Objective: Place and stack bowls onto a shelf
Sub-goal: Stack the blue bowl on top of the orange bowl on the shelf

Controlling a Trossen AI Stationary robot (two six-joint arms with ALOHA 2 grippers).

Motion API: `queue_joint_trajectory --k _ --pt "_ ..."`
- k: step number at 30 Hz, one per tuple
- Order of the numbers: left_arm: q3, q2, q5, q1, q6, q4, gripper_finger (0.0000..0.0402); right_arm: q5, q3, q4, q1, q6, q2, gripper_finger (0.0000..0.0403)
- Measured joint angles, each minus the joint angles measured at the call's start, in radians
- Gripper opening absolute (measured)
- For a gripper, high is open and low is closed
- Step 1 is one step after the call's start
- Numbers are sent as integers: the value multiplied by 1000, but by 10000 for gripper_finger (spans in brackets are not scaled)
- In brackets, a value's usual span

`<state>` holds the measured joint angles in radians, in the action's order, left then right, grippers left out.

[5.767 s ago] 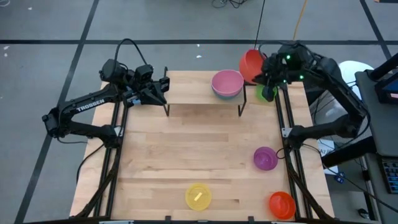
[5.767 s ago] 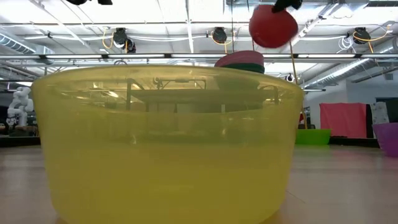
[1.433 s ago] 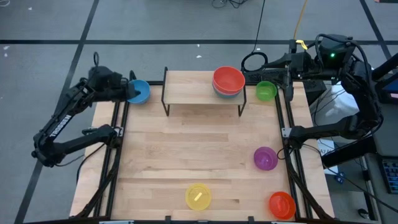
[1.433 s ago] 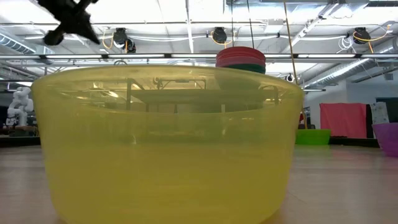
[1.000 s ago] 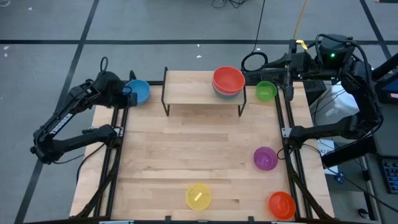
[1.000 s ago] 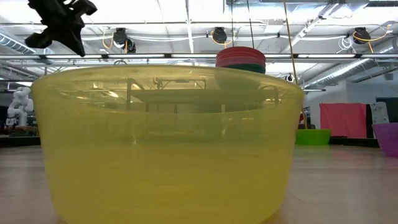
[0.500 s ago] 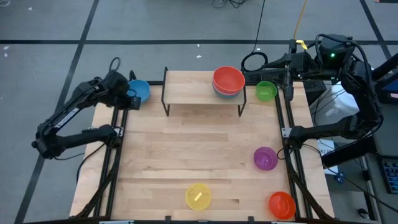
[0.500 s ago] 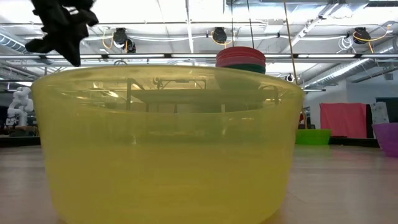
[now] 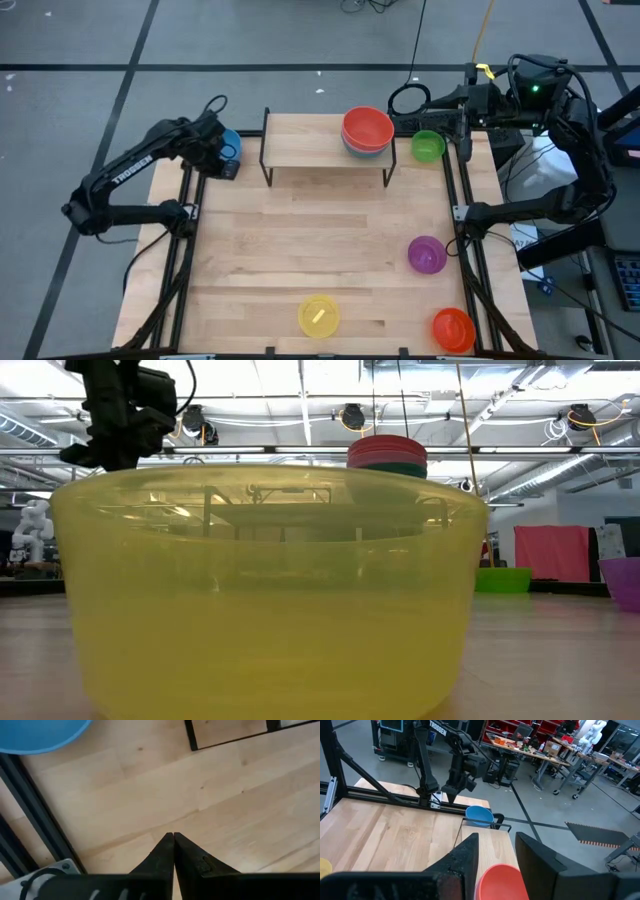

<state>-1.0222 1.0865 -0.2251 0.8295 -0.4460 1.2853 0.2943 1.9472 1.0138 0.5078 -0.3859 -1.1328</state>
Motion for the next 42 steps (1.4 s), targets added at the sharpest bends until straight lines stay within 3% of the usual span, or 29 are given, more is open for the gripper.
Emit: queue_joint_trajectory --k 4,8,16,19,27,42 --pt "0 13 4 0 49 -9 38 0 0 0 0 0 0 123" --pt "0 43 73 7 46 -5 72 0 0 0 0 0 0 123" --pt "0 153 167 80 -226 -4 138 0 0 0 0 0 0 123" --pt "0 190 174 113 -233 -7 151 0 0 0 0 0 0 123" --pt "0 236 175 149 134 -93 157 0 0 0 0 -22 0 123" --pt "0 236 217 151 499 -160 157 0 0 -24 0 -27 -1 123"
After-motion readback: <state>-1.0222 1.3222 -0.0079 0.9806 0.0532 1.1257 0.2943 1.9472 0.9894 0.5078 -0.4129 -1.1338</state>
